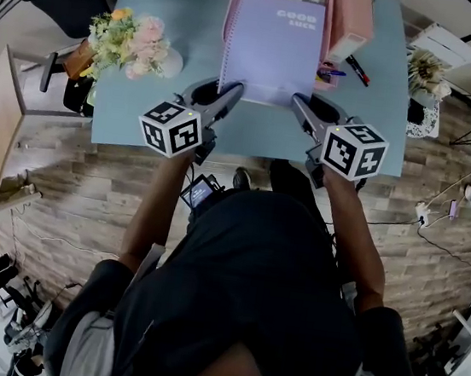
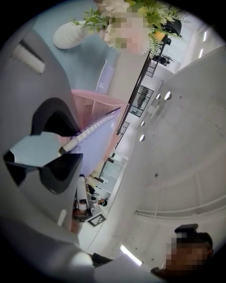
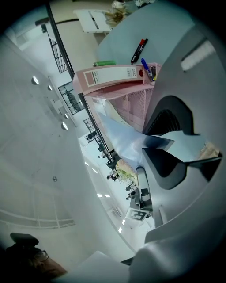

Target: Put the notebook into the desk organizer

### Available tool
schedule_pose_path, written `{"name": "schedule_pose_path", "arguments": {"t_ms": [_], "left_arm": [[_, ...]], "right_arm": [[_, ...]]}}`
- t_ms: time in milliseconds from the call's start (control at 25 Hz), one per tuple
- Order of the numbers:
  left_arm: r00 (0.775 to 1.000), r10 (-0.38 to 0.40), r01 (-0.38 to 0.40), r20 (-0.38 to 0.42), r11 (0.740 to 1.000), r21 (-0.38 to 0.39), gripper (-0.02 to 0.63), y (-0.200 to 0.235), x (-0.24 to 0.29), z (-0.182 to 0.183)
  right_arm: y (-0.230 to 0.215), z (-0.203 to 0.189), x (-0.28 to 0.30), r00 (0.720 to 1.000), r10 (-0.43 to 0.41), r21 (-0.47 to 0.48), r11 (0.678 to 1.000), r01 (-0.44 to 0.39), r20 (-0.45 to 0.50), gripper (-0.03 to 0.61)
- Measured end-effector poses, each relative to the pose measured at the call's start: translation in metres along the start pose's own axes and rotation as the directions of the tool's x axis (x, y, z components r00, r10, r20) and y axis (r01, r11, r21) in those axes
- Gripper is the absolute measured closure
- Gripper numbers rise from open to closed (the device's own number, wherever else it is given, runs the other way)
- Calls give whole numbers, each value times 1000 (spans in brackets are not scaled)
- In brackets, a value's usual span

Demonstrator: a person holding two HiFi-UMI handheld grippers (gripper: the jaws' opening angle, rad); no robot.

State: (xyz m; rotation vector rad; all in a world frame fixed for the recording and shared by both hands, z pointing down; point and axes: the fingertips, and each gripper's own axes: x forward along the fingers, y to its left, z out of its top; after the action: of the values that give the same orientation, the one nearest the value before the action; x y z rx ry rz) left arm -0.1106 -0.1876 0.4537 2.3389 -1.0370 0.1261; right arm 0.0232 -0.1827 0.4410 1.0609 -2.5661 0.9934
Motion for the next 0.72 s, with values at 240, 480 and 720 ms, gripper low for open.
{"name": "schedule_pose_path", "arguments": {"t_ms": [240,480,720], "left_arm": [[1000,-12,12,-6,1000,17,438,-11,-14,-7],[1000,-21,22,-18,1000,22,437,-21,-28,-18],[1000,-19,20,-16,999,42,437,-30,-42,-23]], "right_arm": [[12,-12,-11,1000,-12,4,1000,12,9,488],[22,-28,-20,1000,-20,8,1000,20,7,488],[32,-37,-27,1000,-21,0,1000,21,8,488]]}}
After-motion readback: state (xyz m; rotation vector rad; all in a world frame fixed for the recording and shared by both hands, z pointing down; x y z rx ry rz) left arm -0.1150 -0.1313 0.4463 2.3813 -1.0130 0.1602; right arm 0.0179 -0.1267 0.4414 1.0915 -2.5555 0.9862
